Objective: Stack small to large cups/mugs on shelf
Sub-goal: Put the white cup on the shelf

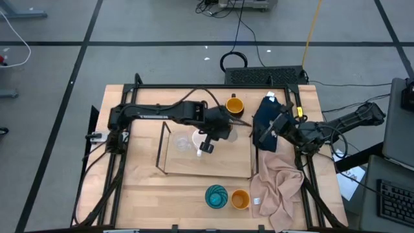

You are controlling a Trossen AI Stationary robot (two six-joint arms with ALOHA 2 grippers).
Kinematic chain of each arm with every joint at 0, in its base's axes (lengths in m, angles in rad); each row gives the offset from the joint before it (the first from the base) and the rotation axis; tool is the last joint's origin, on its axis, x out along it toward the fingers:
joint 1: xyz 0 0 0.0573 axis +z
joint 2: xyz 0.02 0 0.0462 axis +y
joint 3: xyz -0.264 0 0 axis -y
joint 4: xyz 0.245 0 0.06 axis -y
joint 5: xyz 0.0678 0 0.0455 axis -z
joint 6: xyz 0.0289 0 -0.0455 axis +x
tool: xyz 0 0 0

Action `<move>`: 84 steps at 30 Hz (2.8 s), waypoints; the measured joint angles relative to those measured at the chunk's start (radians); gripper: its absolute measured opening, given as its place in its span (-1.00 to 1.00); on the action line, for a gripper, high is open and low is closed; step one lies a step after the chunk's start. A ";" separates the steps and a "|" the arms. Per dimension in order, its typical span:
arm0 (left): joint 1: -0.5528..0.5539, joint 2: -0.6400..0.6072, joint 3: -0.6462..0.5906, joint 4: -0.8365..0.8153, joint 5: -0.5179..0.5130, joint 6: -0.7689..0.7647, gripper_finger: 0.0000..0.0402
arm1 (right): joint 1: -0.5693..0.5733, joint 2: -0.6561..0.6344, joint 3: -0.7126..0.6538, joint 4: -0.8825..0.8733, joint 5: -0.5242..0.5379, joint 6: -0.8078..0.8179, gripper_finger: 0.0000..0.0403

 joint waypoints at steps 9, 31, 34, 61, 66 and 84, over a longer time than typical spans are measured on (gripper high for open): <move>-0.007 0.050 0.008 -0.044 0.006 -0.001 -1.00 | 0.000 -0.028 0.000 0.004 0.044 -0.035 0.55; -0.035 0.095 0.008 -0.019 0.053 -0.003 -1.00 | 0.000 -0.037 0.000 0.004 0.044 -0.024 0.55; -0.035 0.110 0.006 -0.027 0.052 -0.004 -1.00 | 0.000 -0.037 0.000 0.001 0.044 -0.019 0.55; -0.033 0.115 0.006 -0.008 0.051 -0.020 -0.96 | 0.000 -0.036 0.000 -0.011 0.043 -0.002 0.55; -0.033 0.115 0.006 -0.008 0.050 -0.027 -0.96 | 0.000 -0.036 0.000 -0.011 0.043 0.000 0.55; -0.034 0.115 0.006 -0.008 0.042 -0.050 -0.68 | 0.000 -0.036 0.000 -0.011 0.043 0.002 0.55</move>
